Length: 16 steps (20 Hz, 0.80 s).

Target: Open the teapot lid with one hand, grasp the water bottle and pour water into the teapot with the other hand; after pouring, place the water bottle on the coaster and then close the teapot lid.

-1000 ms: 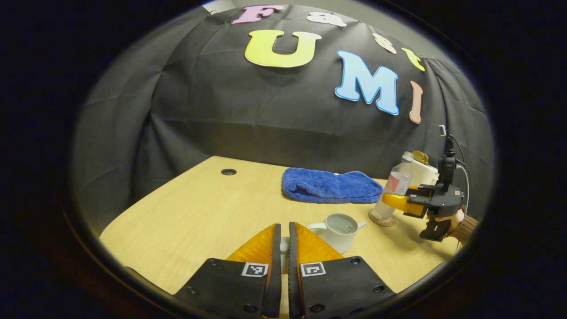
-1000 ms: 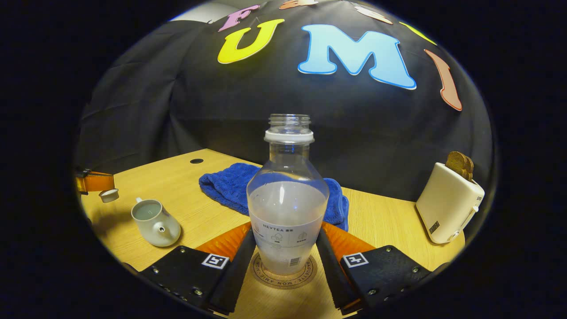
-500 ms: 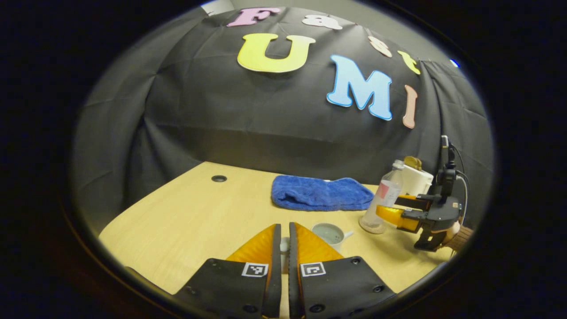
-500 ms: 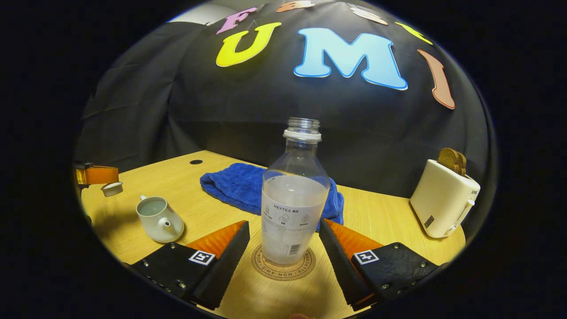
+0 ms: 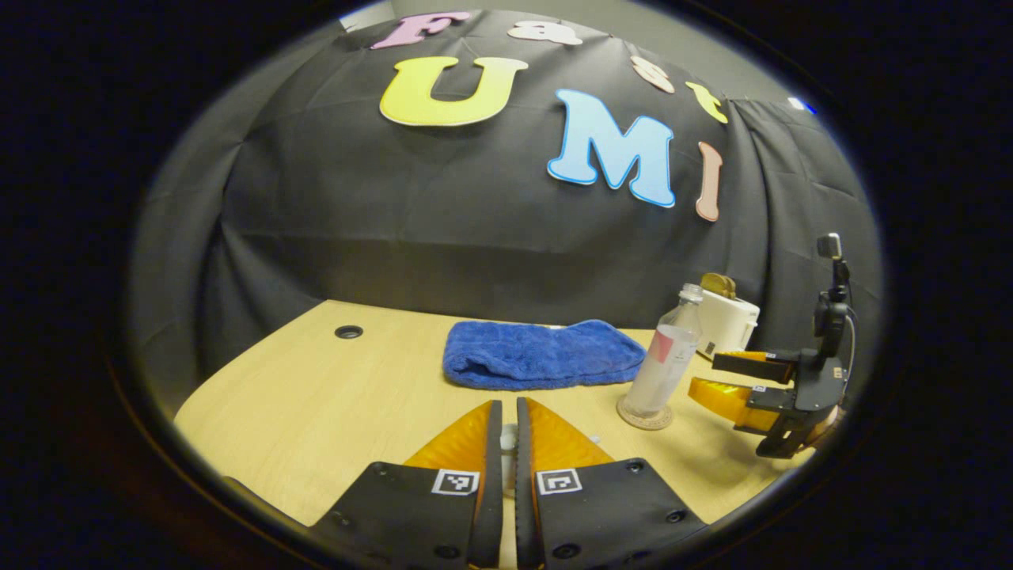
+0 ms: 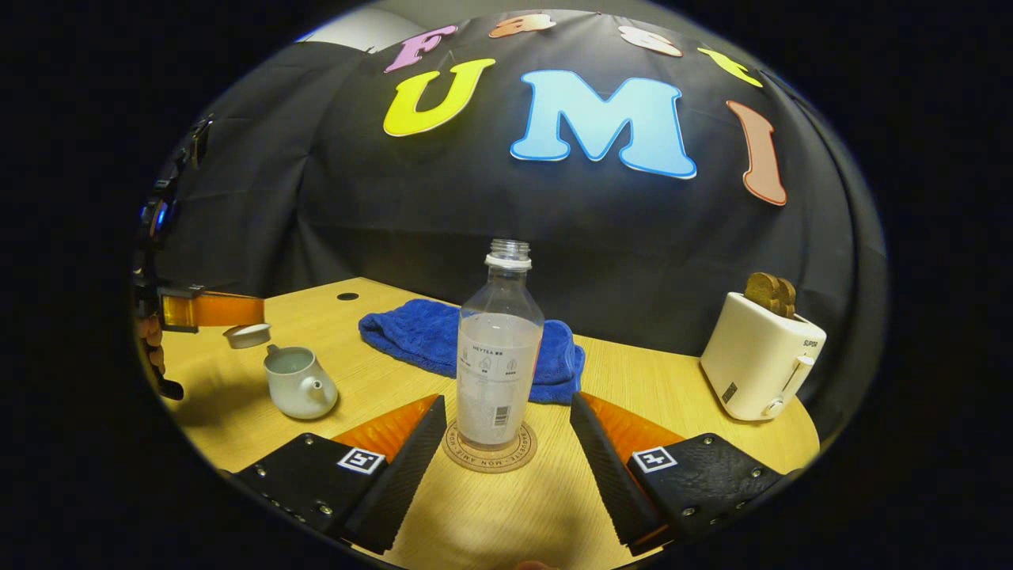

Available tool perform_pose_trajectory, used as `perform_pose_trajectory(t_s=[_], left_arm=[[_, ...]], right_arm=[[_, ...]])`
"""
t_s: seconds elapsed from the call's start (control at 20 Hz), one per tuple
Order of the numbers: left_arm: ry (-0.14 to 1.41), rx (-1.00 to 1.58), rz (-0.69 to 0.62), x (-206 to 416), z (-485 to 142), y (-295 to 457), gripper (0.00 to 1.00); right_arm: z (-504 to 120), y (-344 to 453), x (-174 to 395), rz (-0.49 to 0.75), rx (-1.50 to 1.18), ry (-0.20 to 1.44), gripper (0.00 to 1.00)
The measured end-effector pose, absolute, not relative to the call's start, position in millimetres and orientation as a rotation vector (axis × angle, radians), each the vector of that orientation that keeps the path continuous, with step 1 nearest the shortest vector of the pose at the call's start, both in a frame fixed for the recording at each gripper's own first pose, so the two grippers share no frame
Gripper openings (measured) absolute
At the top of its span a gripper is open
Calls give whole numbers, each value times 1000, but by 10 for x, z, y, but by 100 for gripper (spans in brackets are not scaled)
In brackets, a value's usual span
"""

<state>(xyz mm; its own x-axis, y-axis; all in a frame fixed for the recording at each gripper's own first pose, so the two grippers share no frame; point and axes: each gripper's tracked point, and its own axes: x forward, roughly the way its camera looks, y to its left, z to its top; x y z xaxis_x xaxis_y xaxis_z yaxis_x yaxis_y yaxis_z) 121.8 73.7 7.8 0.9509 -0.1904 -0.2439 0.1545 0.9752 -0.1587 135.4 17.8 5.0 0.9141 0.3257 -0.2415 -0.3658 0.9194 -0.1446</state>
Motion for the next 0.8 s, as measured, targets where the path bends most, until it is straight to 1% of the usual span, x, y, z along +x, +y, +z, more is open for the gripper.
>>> perform_pose_trajectory(t_s=[0.15, 0.3, 0.35, 0.8], left_arm=[[264, -116, -184, 1287, 31, 629, 14], [271, -94, -189, 1366, -13, 529, 12], [267, -82, -184, 1380, -15, 515, 14], [278, -22, -165, 1476, -113, 380, 13]], right_arm=[[55, 221, 1190, 374, -172, 212, 98], [78, 288, 1038, 405, -133, 213, 98], [88, 306, 998, 413, -124, 210, 98], [70, 231, 926, 420, -71, 213, 98]])
